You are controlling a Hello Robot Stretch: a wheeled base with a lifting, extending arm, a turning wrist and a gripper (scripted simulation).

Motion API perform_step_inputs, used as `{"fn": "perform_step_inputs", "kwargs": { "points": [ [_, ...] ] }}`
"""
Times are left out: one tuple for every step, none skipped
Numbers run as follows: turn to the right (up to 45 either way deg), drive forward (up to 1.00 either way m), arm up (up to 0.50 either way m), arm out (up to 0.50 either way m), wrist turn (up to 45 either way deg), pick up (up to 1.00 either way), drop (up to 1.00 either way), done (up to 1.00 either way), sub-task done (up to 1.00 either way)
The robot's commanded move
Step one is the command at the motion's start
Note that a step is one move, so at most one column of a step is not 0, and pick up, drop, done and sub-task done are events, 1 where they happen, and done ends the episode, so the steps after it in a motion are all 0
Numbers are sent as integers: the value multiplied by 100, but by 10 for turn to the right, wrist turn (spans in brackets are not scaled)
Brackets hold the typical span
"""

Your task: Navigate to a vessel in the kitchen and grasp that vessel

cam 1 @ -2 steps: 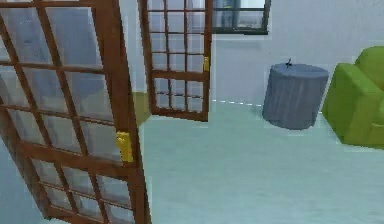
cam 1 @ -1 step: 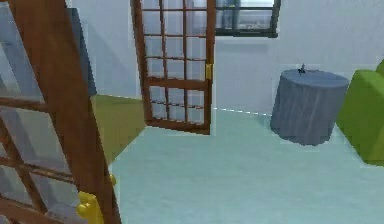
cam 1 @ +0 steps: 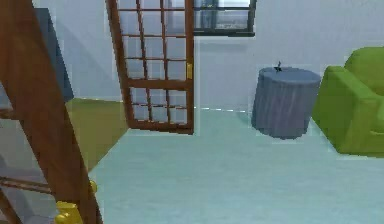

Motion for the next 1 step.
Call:
{"fn": "perform_step_inputs", "kwargs": {
  "points": [
    [0,100,0,0,0,0,0,0,0]
  ]
}}
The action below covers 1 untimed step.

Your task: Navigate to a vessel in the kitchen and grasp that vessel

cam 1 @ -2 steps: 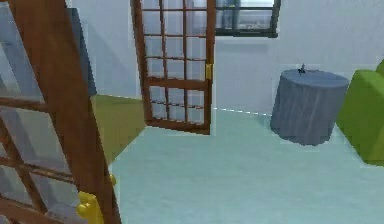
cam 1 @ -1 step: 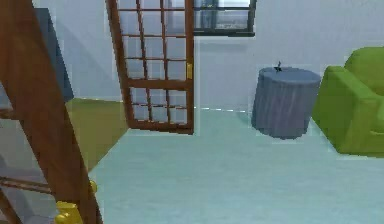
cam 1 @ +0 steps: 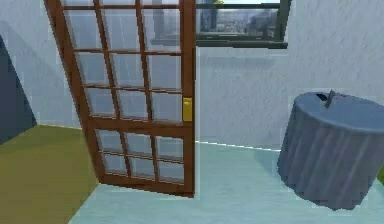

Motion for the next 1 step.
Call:
{"fn": "perform_step_inputs", "kwargs": {
  "points": [
    [150,0,0,0,0,0,0,0,0]
  ]
}}
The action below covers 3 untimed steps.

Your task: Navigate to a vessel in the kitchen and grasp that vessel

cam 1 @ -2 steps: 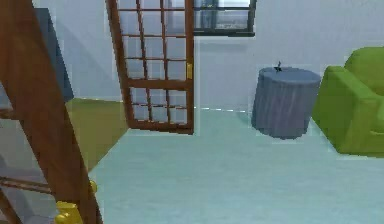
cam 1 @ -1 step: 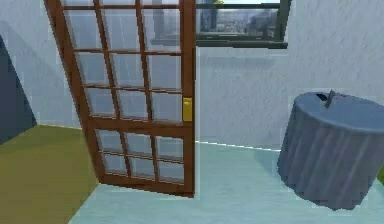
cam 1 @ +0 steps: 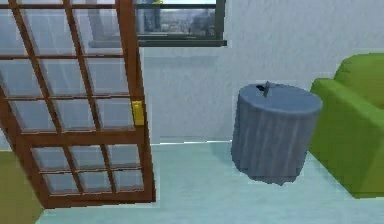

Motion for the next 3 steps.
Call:
{"fn": "perform_step_inputs", "kwargs": {
  "points": [
    [0,10,0,0,0,0,0,0,0],
    [-450,0,0,0,0,0,0,0,0],
    [-420,0,0,0,0,0,0,0,0]
  ]
}}
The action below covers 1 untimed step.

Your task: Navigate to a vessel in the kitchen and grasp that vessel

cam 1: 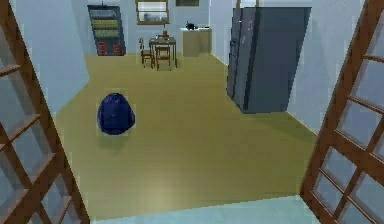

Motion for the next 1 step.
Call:
{"fn": "perform_step_inputs", "kwargs": {
  "points": [
    [0,100,0,0,0,0,0,0,0]
  ]
}}
